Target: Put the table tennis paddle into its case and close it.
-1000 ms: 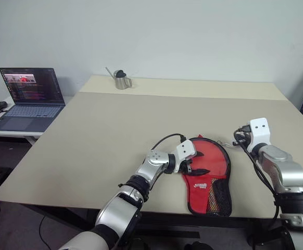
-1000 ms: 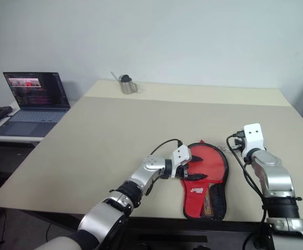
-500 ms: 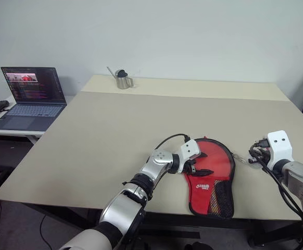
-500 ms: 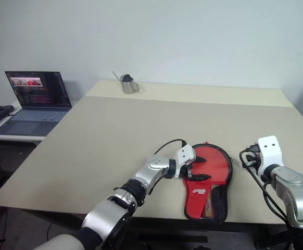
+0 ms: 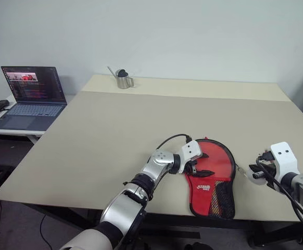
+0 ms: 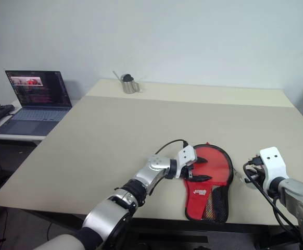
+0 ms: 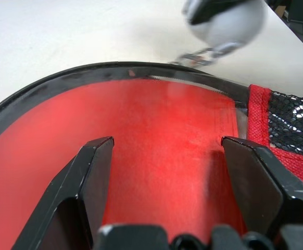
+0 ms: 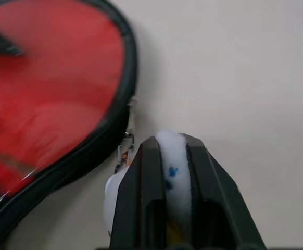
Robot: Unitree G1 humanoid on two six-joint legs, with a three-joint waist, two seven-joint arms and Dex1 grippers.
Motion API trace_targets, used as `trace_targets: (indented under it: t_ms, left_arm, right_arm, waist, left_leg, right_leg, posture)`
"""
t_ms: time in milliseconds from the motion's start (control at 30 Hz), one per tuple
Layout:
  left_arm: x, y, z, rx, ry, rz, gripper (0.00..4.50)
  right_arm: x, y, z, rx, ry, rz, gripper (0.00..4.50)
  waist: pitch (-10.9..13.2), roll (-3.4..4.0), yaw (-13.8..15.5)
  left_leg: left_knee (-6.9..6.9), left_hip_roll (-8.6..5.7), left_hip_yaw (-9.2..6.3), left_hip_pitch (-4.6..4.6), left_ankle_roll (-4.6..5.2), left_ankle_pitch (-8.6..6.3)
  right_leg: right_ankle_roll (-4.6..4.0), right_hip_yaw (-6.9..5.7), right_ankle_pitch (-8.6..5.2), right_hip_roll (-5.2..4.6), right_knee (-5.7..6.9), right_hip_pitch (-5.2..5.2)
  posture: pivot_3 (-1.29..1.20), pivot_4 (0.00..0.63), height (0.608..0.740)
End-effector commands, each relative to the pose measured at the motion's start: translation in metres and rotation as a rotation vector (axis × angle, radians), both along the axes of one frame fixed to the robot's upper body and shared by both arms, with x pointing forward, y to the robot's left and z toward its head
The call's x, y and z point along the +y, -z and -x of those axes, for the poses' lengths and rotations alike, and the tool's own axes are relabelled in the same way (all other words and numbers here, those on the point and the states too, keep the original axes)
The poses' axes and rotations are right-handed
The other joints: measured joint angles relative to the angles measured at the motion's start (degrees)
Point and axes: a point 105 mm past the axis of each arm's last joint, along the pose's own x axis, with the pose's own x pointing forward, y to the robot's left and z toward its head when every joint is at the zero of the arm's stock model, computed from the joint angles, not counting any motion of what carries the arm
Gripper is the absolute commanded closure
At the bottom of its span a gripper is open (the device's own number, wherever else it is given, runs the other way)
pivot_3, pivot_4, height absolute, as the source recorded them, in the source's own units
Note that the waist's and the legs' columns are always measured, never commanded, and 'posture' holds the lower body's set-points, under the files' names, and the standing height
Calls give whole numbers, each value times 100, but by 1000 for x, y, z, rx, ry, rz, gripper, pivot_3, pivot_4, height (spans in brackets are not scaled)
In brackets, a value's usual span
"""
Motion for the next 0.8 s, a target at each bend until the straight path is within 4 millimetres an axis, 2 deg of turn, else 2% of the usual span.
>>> trace_targets:
  t_ms: [33,367,800]
  left_arm:
    - [-4,17,9,33,23,-54,901]
    - [-11,16,12,31,37,-52,901]
    - [-14,16,14,29,47,-51,901]
  right_arm:
    - [1,-14,14,-4,-38,7,4377]
    - [26,-7,73,171,-244,-38,4380]
    - [44,4,107,285,-399,-94,4383]
  waist:
    - [0,1,3]
    - [-2,2,65]
    - [-2,1,127]
  left_leg:
    - [0,0,0,0,0,0]
    - [1,-2,-4,-2,4,-17]
    - [7,-8,-8,-2,5,-40]
  right_leg:
    - [0,1,0,0,-5,1]
    - [3,-3,-1,0,-29,18]
    - [24,-5,-17,-3,-37,30]
  posture:
    - [0,150,740]
    - [0,150,740]
    - [0,150,740]
